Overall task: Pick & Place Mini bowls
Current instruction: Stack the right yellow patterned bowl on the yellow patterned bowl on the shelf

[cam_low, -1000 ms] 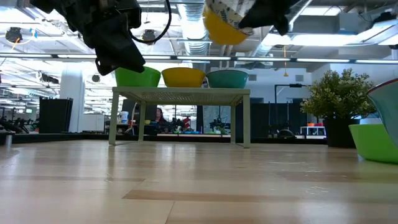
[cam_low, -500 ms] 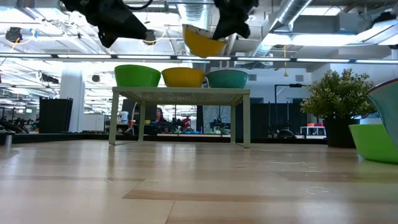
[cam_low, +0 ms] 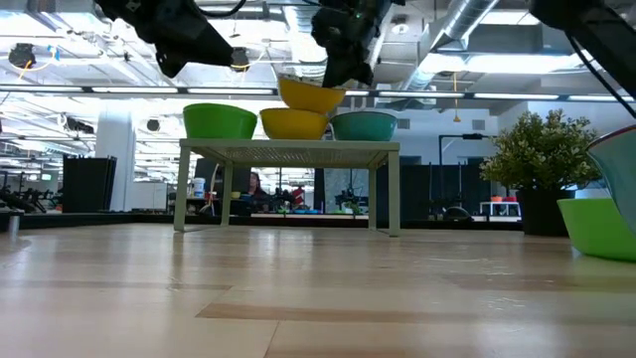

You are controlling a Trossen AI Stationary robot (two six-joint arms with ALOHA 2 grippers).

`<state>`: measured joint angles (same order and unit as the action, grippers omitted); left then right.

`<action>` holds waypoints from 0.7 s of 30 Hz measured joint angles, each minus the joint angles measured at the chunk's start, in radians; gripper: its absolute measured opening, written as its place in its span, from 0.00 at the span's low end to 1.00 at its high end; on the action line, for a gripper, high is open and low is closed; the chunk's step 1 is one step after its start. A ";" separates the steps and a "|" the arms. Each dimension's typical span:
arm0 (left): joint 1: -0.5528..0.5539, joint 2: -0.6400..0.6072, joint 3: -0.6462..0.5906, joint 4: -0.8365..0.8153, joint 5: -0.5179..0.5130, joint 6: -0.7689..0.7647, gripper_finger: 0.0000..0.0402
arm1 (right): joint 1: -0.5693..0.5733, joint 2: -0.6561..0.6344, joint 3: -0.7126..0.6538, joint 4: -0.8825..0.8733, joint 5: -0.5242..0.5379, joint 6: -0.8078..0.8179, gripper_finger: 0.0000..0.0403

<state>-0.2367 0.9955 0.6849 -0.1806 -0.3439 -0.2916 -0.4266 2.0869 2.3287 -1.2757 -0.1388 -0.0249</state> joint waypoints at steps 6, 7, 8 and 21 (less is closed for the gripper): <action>0.000 0.000 0.000 -0.002 0.000 0.000 0.20 | -0.008 0.006 0.000 0.072 0.000 -0.012 0.02; 0.000 0.000 0.000 -0.003 0.000 0.000 0.20 | -0.008 0.006 0.000 0.068 0.000 -0.015 0.02; 0.000 0.000 0.000 -0.003 0.000 0.000 0.20 | -0.008 0.006 0.000 0.072 -0.001 -0.024 0.02; 0.000 0.000 0.000 -0.005 0.000 0.000 0.20 | -0.002 0.035 -0.001 0.087 -0.021 -0.030 0.02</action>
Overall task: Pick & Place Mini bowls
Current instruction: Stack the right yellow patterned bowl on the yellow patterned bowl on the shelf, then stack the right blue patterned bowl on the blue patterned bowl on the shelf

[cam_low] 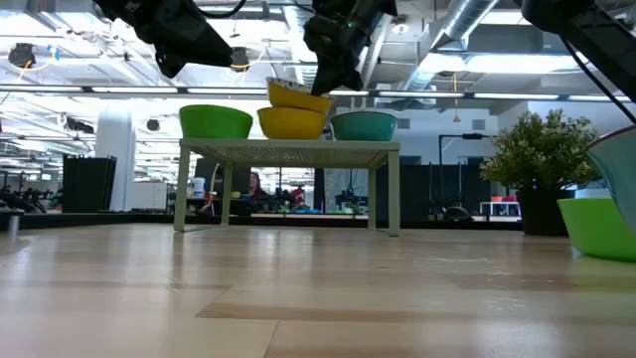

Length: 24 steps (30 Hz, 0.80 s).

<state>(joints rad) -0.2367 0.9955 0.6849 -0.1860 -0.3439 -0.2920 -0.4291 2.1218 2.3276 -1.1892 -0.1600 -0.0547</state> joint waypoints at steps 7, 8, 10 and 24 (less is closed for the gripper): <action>0.000 0.000 0.000 0.000 0.000 0.000 0.20 | -0.005 0.030 0.000 0.001 0.002 0.003 0.05; 0.000 0.000 0.000 0.000 0.000 0.000 0.20 | -0.007 0.030 0.000 -0.009 0.002 0.000 0.05; 0.000 0.000 0.000 0.000 0.000 -0.001 0.20 | -0.006 0.039 0.002 0.009 0.001 -0.008 0.06; 0.000 0.000 0.000 0.000 0.000 -0.003 0.20 | -0.019 0.043 0.000 0.018 0.003 -0.032 0.15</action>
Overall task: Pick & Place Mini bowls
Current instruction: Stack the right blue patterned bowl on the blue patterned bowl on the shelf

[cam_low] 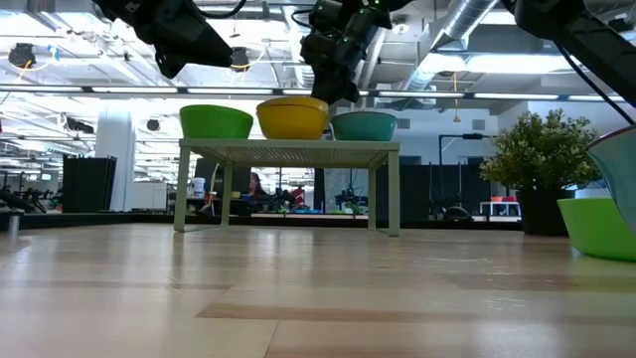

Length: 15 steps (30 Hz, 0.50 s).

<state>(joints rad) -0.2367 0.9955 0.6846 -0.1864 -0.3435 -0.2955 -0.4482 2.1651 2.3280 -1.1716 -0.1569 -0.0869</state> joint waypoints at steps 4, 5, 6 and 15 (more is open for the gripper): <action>0.000 0.000 0.000 0.000 0.000 0.000 0.20 | 0.002 0.000 0.000 0.012 0.000 -0.003 0.20; 0.000 0.000 0.000 0.000 0.000 0.000 0.20 | 0.001 0.000 0.000 0.019 0.000 -0.015 0.21; 0.000 0.000 0.000 0.000 0.000 0.000 0.20 | 0.001 -0.002 0.000 0.024 0.000 -0.027 0.21; 0.000 0.000 0.000 0.000 0.000 0.000 0.20 | 0.035 -0.064 0.021 -0.033 0.000 -0.054 0.23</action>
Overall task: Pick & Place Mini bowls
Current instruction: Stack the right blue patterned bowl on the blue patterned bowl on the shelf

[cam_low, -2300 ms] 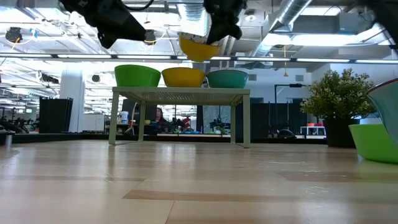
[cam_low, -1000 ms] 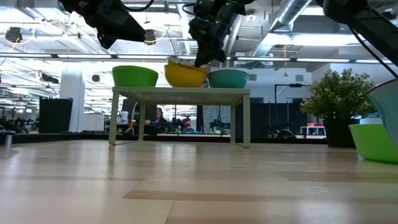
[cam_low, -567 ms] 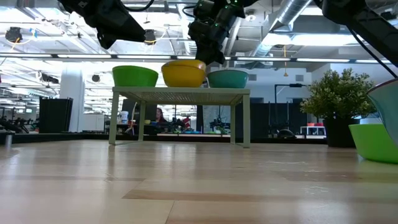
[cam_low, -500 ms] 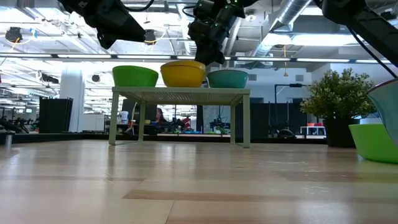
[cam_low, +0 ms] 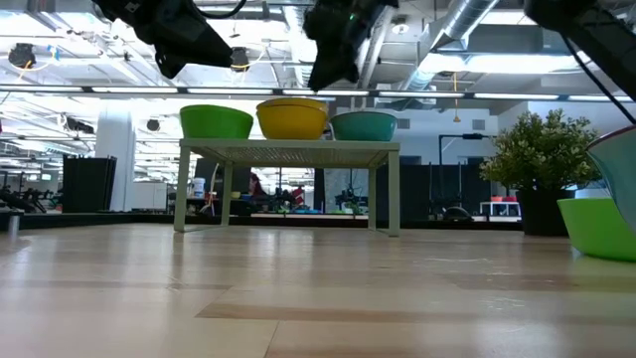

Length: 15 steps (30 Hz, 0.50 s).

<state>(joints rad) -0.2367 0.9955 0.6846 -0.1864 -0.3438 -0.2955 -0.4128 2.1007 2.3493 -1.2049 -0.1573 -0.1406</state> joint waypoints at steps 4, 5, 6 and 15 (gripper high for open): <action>0.000 0.000 0.000 0.000 0.000 0.000 0.20 | 0.030 -0.053 0.000 -0.077 0.002 0.000 0.23; 0.000 0.000 0.000 0.000 0.000 0.001 0.20 | 0.042 -0.064 0.000 -0.103 0.002 0.000 0.23; 0.000 0.000 0.000 0.002 0.000 0.000 0.20 | 0.053 -0.077 0.000 -0.123 0.002 0.000 0.23; -0.023 0.000 -0.037 0.022 0.001 0.000 0.20 | 0.188 -0.124 -0.037 -0.318 0.001 0.026 0.23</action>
<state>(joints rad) -0.2595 0.9958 0.6472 -0.1646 -0.3430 -0.2957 -0.2249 1.9764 2.3119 -1.5227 -0.1566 -0.1142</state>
